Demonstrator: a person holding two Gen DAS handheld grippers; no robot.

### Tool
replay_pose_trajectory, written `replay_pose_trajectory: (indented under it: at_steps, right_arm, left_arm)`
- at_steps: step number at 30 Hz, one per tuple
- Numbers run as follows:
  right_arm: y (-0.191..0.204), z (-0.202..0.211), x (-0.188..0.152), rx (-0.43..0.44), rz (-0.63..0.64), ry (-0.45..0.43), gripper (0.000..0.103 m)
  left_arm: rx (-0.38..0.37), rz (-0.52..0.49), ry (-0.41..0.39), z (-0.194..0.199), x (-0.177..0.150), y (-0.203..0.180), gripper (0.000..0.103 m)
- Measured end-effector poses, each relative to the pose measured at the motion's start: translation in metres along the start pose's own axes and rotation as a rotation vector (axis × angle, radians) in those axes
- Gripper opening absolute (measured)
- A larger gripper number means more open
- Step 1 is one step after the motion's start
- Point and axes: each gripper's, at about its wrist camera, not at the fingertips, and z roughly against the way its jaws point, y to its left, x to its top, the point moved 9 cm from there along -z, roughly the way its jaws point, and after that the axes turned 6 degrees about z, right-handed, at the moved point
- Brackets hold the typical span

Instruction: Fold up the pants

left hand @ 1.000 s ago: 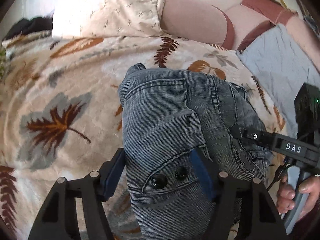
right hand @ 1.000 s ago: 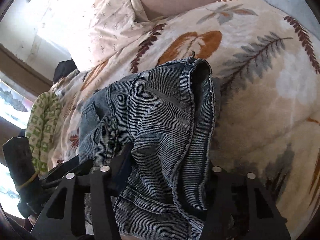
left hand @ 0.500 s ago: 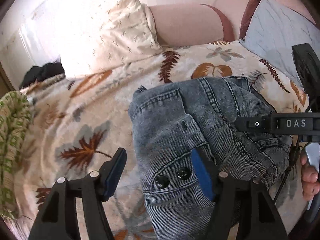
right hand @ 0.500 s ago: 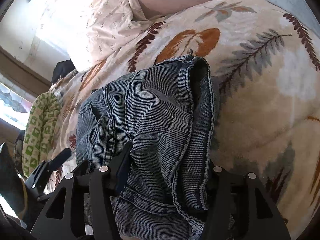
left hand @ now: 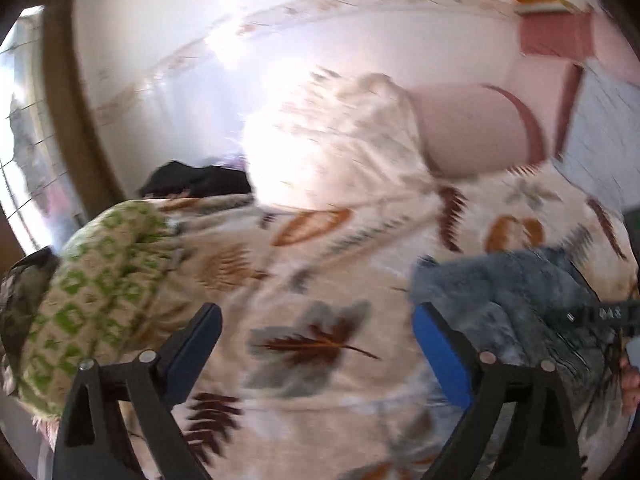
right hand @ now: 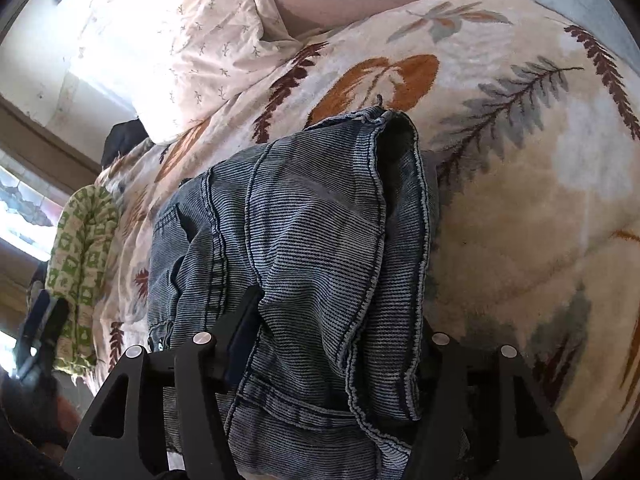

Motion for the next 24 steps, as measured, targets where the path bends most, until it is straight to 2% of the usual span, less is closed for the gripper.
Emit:
replay_pose_trajectory:
  at_steps: [6,10,16,24]
  right_arm:
    - [-0.002,-0.001,0.0,-0.003,-0.006,0.0,0.063]
    - [-0.002,-0.002,-0.001,-0.007,-0.013,0.001,0.064]
    - [-0.001,-0.003,-0.001,-0.015,-0.016,0.001,0.066]
    - [-0.001,-0.004,0.0,-0.014,-0.016,0.002,0.066]
  left_arm:
    - [0.083,0.106,-0.027,0.009,0.008,0.062,0.101]
    - [0.112,0.145,-0.03,0.01,0.007,0.085,0.101]
    - [0.117,0.154,-0.03,0.012,0.005,0.093,0.101]
    - [0.108,0.141,-0.025,0.011,0.006,0.085,0.101]
